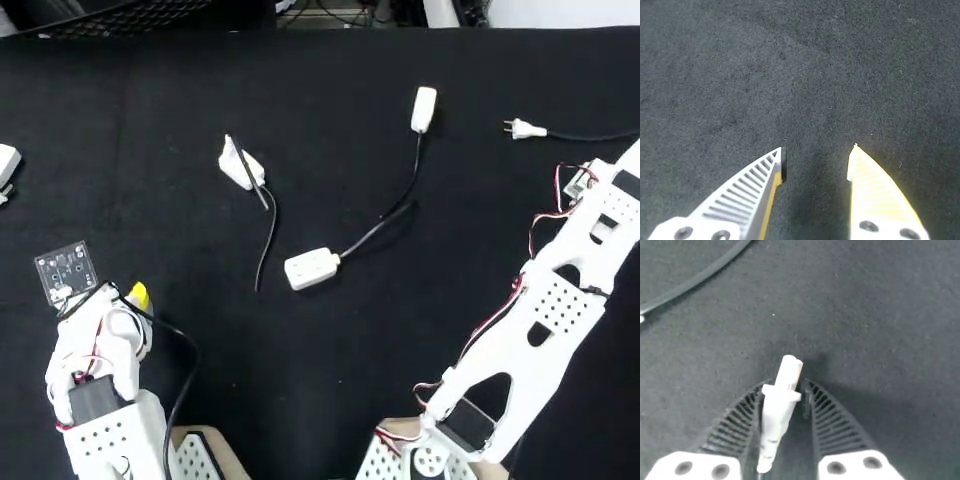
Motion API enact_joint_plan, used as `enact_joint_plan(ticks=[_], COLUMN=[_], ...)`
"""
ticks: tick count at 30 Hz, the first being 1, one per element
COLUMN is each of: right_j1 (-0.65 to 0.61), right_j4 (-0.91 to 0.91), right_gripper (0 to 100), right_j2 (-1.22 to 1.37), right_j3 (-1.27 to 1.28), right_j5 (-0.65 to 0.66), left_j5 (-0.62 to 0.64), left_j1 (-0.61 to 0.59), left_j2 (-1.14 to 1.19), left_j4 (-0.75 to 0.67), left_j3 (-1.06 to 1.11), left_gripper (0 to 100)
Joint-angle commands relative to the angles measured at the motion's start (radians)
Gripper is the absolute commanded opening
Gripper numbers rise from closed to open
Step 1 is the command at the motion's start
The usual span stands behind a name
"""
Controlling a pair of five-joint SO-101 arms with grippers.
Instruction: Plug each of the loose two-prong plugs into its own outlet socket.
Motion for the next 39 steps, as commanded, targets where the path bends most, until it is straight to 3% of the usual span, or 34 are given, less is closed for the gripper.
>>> enact_joint_plan(ticks=[1,6,12,16,25,32,39], right_j1=[-0.057,-0.127,-0.203,-0.293,-0.390,-0.572,-0.724], right_j4=[0.097,0.296,0.577,0.678,0.694,0.628,0.701], right_gripper=[1.1,1.1,1.1,1.1,1.1,1.1,1.1], right_j2=[-0.007,-0.005,-0.005,-0.074,-0.088,-0.114,-0.147], right_j3=[-0.062,-0.239,-0.555,-0.527,-0.542,-0.552,-0.550], right_j5=[0.026,0.192,0.287,0.371,0.396,0.387,0.293], left_j5=[0.000,0.000,0.000,0.000,-0.003,-0.003,-0.003], left_j1=[0.012,0.012,0.012,0.012,0.012,0.012,0.012], left_j2=[0.003,0.003,0.003,0.003,0.003,0.003,0.003], left_j4=[0.008,0.008,0.008,0.008,0.008,0.008,0.008], left_j3=[0.015,0.015,0.015,0.015,0.015,0.015,0.015], left_gripper=[22,22,22,22,22,22,22])
